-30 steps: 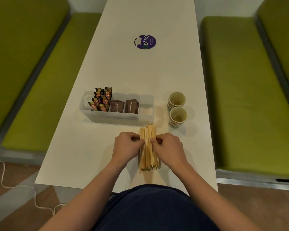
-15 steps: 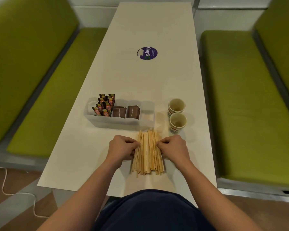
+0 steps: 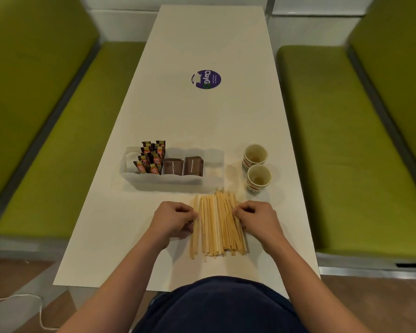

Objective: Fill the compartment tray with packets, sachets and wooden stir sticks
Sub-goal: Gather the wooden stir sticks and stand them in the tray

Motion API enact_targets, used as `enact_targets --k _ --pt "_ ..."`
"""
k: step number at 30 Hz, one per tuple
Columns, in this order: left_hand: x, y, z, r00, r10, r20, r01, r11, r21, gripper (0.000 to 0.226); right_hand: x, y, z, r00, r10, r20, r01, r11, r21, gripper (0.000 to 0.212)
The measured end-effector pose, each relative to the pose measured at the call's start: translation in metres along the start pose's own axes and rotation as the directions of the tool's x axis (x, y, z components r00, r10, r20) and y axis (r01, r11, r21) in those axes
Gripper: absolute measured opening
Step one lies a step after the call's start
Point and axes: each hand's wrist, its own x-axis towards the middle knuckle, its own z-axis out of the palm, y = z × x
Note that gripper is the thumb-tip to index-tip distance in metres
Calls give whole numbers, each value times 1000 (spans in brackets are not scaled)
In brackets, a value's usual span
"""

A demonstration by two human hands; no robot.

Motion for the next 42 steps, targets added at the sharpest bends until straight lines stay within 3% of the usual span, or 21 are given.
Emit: enact_targets --k 3,7,14,18,21,25,30,34,42 --pt "-3 0 -8 997 65 49 -66 998 8 4 -5 -1 0 1000 -8 -3 8 1000 19 10" --pt "-14 20 -22 960 254 118 -259 966 27 7 -17 -6 -1 1000 -15 -19 17 994 110 11" --pt "1 111 -36 826 552 111 -556 831 2 6 -43 -33 -1 964 -69 -257 147 943 298 8" --pt "27 149 -21 769 634 84 -639 759 120 5 -50 -61 -9 920 -187 -346 304 895 326 8" --pt "50 152 -8 780 621 80 -624 760 184 5 -41 -78 -21 888 -266 -376 388 872 299 7" --pt "68 138 3 787 617 11 -566 715 410 10 -20 -92 -28 857 -297 -420 444 840 312 8" --pt "74 118 21 788 609 -87 -502 718 482 15 27 -109 -20 841 -353 -411 470 851 232 13" --pt "75 116 25 753 638 -165 -468 694 547 22 59 -122 -4 869 -374 -325 432 893 127 17" --pt "76 113 21 774 609 -174 -409 691 595 27 91 -132 13 922 -333 -196 290 932 -217 19"
